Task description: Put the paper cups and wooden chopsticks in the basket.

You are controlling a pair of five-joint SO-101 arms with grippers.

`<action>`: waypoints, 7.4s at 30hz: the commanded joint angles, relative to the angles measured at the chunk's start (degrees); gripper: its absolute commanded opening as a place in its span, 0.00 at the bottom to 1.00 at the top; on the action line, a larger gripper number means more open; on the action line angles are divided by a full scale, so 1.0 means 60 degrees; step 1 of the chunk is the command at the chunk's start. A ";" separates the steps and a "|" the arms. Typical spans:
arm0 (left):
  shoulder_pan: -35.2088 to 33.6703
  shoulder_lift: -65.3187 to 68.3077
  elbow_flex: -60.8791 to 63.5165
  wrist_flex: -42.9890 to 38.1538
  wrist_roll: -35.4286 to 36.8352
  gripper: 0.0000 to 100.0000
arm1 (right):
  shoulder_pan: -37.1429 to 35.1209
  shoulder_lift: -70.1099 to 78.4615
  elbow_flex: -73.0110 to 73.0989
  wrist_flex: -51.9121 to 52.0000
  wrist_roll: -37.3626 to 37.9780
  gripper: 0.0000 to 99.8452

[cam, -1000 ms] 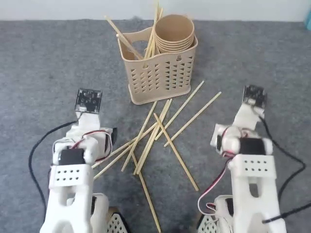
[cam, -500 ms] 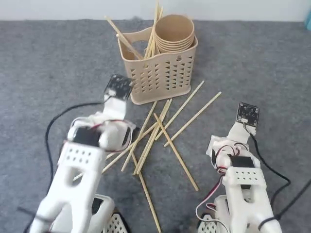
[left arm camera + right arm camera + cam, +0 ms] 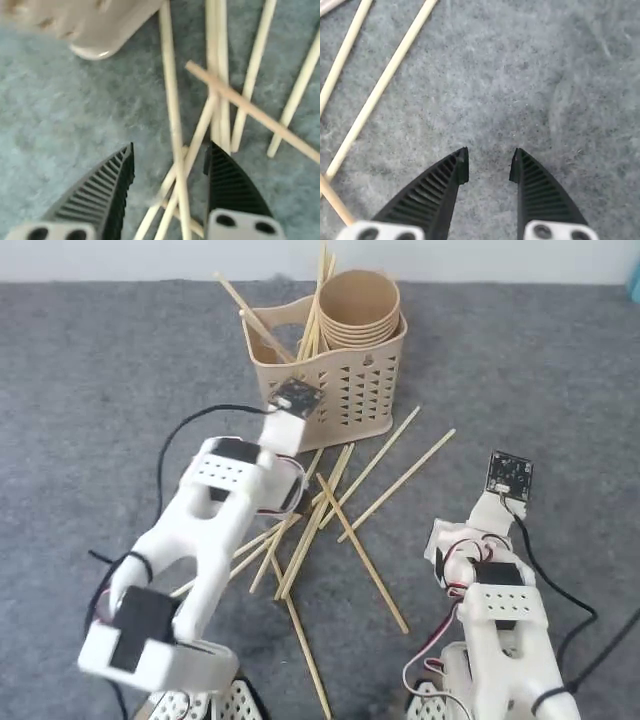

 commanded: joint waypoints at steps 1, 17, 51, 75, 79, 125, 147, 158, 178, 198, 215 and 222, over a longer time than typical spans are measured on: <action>0.0293 0.0440 -0.0447 -0.0630 -0.0029 0.21 | 0.0125 -0.0330 -0.0044 -0.0183 0.0103 0.15; 0.0923 0.1363 -0.0447 -0.0908 -0.0029 0.01 | 0.0125 -0.0330 -0.0044 -0.0183 0.0103 0.15; 0.2227 -0.5626 0.1004 0.1509 -0.0396 0.01 | 0.0125 -0.0330 -0.0044 -0.0227 0.0542 0.15; 0.0337 -1.0696 0.2762 -0.8835 -0.0703 0.01 | 0.0125 -0.0315 -0.0044 -0.0212 0.0542 0.15; -0.0147 -0.9158 0.1575 -1.0491 -0.0645 0.01 | 0.0125 -0.0300 -0.0044 -0.0256 0.0542 0.15; -0.1890 -0.7619 -0.1121 -0.3253 -0.0894 0.24 | 0.0110 -0.0330 -0.0059 -0.0198 0.0527 0.15; -0.4879 -0.9568 0.6190 -0.0645 -0.2242 0.20 | -0.2322 -0.0242 -0.1993 0.3055 0.1817 0.15; -0.4410 -0.9626 0.7993 -0.1905 -0.2154 0.21 | -0.5282 -0.0154 -0.2418 0.2498 0.1949 0.28; -0.3795 -0.9538 0.7890 -0.1773 -0.1905 0.21 | -0.5267 0.4842 -0.3165 -0.1487 0.2286 0.13; -0.2872 -0.4132 0.4637 -0.1919 -0.2974 0.21 | -0.4535 0.2205 -0.1861 -0.0432 0.1612 0.01; -0.1685 -0.3223 0.3846 -0.1114 -0.4147 0.20 | -0.4535 0.1370 -0.0777 -0.1897 0.1656 0.01; -0.1700 -0.1407 0.3114 -0.0996 -0.4293 0.20 | -0.4520 0.1370 -0.0777 -0.1912 0.1656 0.01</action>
